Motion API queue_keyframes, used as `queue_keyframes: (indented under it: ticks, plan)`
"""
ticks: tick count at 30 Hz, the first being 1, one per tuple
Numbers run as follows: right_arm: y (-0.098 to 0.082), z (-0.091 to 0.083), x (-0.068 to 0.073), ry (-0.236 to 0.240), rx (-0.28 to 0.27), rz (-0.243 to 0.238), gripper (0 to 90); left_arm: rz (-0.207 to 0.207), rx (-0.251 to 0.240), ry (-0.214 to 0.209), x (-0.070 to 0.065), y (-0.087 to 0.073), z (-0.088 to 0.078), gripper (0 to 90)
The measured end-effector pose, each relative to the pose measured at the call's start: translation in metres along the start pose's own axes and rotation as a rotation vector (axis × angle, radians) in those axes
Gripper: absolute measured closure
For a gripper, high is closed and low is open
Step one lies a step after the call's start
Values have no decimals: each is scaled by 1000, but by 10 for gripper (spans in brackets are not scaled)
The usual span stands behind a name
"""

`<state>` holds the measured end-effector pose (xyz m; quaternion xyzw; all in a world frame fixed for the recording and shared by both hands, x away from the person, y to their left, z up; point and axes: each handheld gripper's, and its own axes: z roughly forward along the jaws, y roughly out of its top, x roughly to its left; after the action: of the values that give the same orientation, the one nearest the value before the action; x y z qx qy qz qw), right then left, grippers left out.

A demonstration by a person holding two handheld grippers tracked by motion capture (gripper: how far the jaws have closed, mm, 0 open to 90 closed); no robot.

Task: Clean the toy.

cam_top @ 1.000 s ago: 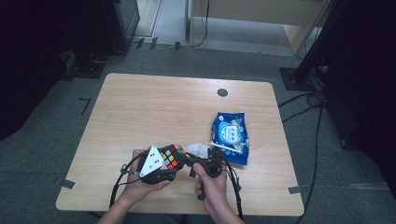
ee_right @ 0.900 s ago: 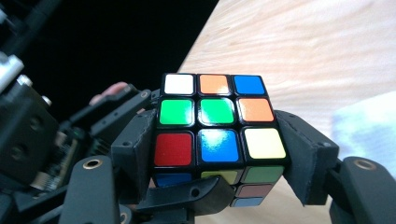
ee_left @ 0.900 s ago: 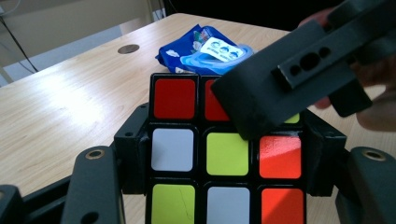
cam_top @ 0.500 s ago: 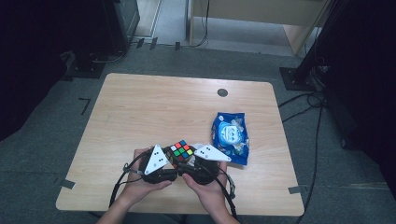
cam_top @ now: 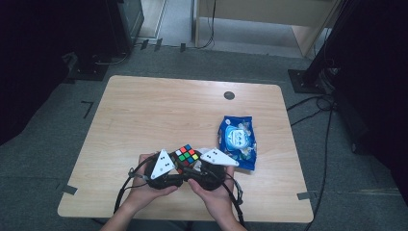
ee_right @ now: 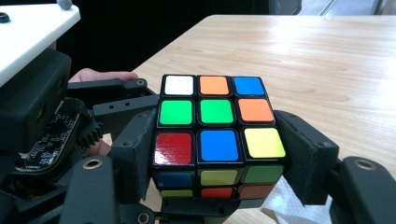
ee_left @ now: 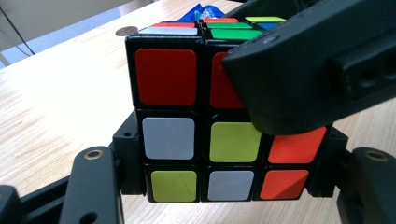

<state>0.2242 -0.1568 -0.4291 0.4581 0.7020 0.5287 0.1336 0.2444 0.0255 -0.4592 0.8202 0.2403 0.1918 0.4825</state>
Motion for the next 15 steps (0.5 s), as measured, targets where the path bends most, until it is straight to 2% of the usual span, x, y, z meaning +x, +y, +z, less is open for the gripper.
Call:
queue_keyframes:
  ticks: [5, 10, 12, 15]
  plan:
    - [1, 2, -3, 27, 14, 16, 346, 26, 3, 23, 0, 0, -2, 339]
    - [1, 4, -6, 65, 33, 22, 318, 19, -21, 23, 1, 1, -5, 340]
    - [1, 4, -6, 74, 34, 24, 332, 16, -26, 25, 1, 1, -6, 340]
    - [0, 3, -3, 49, 28, 11, 346, 27, -23, 26, 1, 1, -6, 340]
